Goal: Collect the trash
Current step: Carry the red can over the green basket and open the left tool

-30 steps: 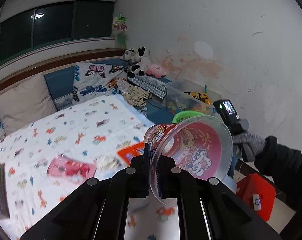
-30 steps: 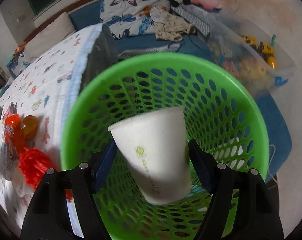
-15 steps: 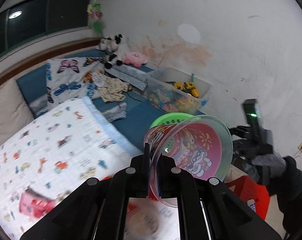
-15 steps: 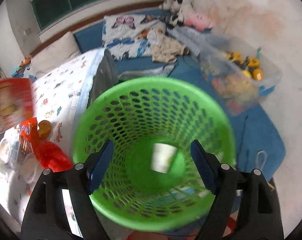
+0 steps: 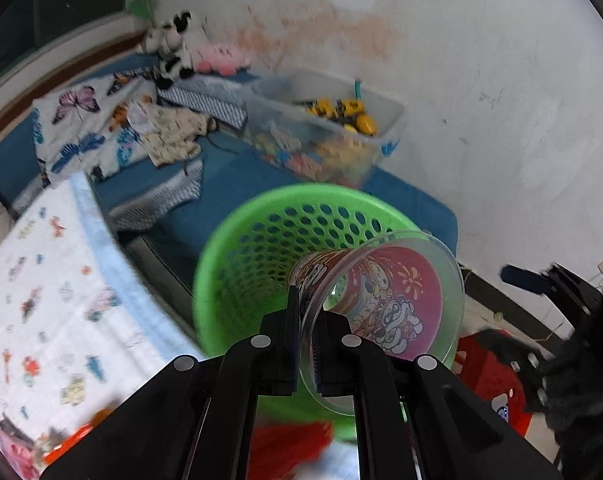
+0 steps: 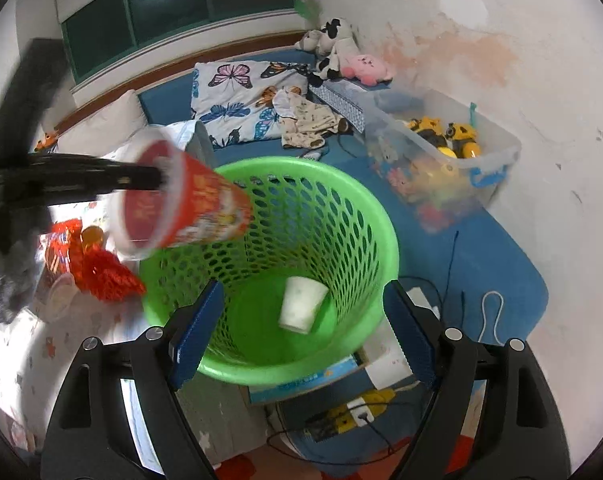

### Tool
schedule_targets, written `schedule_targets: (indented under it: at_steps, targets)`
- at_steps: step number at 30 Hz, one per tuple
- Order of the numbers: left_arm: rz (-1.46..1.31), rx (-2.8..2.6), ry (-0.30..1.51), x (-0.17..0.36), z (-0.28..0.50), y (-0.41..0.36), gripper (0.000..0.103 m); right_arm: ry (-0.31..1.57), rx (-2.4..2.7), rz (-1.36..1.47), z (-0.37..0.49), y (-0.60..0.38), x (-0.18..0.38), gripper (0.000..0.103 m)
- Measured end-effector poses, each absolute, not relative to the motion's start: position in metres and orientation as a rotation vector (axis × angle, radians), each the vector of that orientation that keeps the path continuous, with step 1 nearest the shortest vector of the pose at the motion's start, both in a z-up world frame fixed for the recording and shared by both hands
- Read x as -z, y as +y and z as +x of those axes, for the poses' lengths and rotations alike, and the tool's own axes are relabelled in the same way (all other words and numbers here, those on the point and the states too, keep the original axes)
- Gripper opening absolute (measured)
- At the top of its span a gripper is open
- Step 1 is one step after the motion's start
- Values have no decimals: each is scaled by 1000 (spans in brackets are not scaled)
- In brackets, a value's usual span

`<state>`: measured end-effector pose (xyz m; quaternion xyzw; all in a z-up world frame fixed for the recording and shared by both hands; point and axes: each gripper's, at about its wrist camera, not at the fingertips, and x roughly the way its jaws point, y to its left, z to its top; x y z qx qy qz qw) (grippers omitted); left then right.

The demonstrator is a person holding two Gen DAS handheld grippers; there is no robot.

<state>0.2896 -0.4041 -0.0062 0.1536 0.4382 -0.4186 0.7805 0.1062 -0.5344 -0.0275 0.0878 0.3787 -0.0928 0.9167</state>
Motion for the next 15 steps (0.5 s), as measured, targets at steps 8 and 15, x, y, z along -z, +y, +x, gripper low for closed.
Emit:
schedule_targets:
  at_steps: [8, 15]
  targets:
    - [446, 865, 1111, 72, 300, -462, 6, 780, 235, 232, 84, -550, 42, 81]
    - [521, 846, 1202, 110, 297, -496, 6, 790, 261, 277, 65, -562, 54, 81]
